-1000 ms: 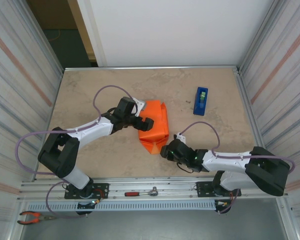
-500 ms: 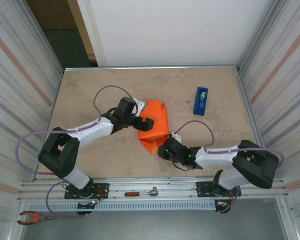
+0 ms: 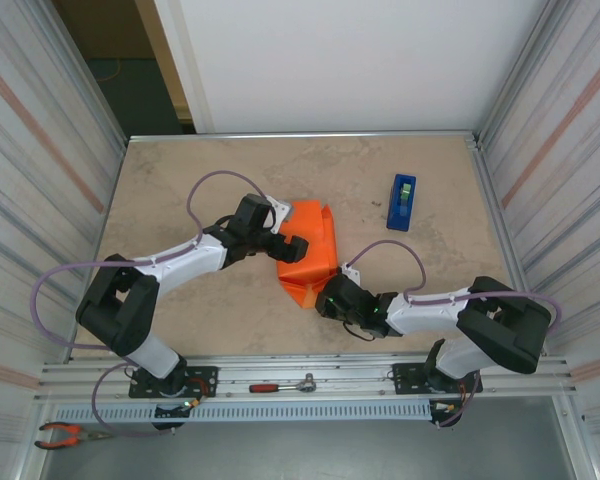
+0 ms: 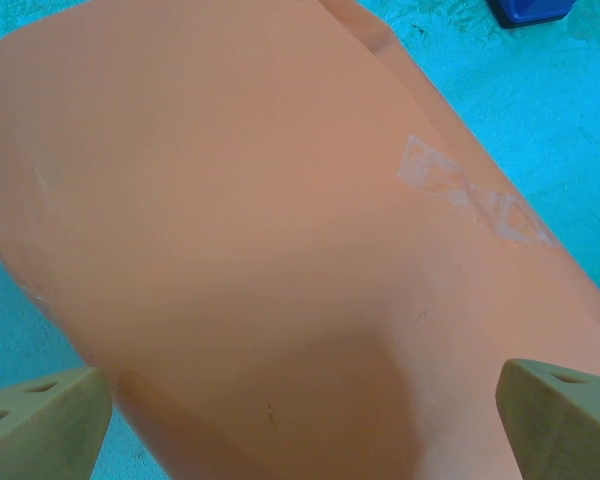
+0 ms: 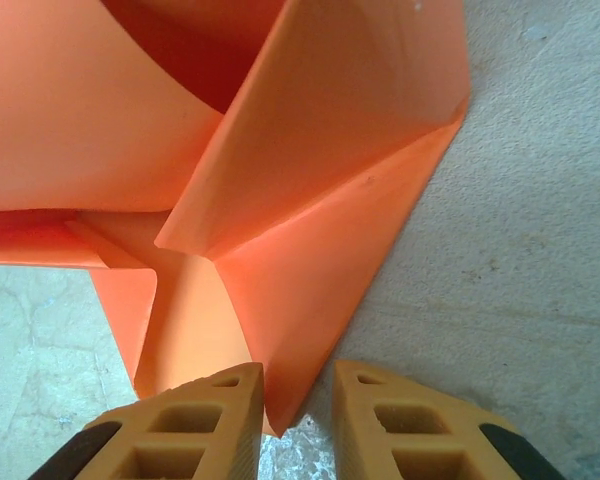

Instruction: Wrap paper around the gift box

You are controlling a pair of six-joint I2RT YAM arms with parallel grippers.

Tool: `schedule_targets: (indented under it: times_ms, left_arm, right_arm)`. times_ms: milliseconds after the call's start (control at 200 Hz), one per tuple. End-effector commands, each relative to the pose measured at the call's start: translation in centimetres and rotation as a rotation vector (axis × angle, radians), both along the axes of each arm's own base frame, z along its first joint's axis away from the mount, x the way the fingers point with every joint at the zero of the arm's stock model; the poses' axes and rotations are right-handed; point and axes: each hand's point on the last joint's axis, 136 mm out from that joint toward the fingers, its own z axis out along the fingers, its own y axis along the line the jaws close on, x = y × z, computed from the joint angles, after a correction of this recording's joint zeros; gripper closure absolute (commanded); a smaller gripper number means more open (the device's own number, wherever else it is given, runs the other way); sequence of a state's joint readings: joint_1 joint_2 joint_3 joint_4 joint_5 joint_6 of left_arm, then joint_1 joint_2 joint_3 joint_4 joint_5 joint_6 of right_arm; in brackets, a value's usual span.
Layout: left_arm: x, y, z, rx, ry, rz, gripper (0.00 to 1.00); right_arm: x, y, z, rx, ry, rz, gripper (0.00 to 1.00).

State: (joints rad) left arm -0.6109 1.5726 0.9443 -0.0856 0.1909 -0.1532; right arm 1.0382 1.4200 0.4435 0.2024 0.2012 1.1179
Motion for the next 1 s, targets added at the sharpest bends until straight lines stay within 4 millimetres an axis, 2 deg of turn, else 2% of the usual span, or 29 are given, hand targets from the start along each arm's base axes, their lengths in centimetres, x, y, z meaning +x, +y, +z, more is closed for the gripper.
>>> schedule_targets:
  times_ms: [0,396,772,812,907,992]
  left_arm:
    - [-0.1,-0.4,0.3,0.006,-0.007,-0.028,0.01]
    - [-0.2,-0.4,0.3,0.008,-0.007,-0.029,0.01]
    - [-0.2,-0.5,0.4,0.007,-0.010,-0.029,0.01]
    - [-0.2,-0.4,0.4,0.006,-0.009,-0.029,0.01]
    - [-0.2,-0.5,0.4,0.007,-0.012,-0.030,0.01]
    - [-0.2,-0.5,0.4,0.006,-0.010,-0.029,0.01]
  right_arm:
    - [0.1,1.3,0.1,0.034,0.009,0.016,0.76]
    - [0.1,1.9,0.4,0.051,-0.009,0.030,0.76]
    - [-0.2,1.0,-0.2,0.015,0.010,-0.009,0.81]
    - [-0.3,1.1,-0.1,0.011,0.008,-0.010,0.79]
    - [-0.4,0.9,-0.1,-0.013,0.008,-0.014,0.67]
    - [-0.4,0.6,-0.3,-0.028,0.026,-0.046,0.63]
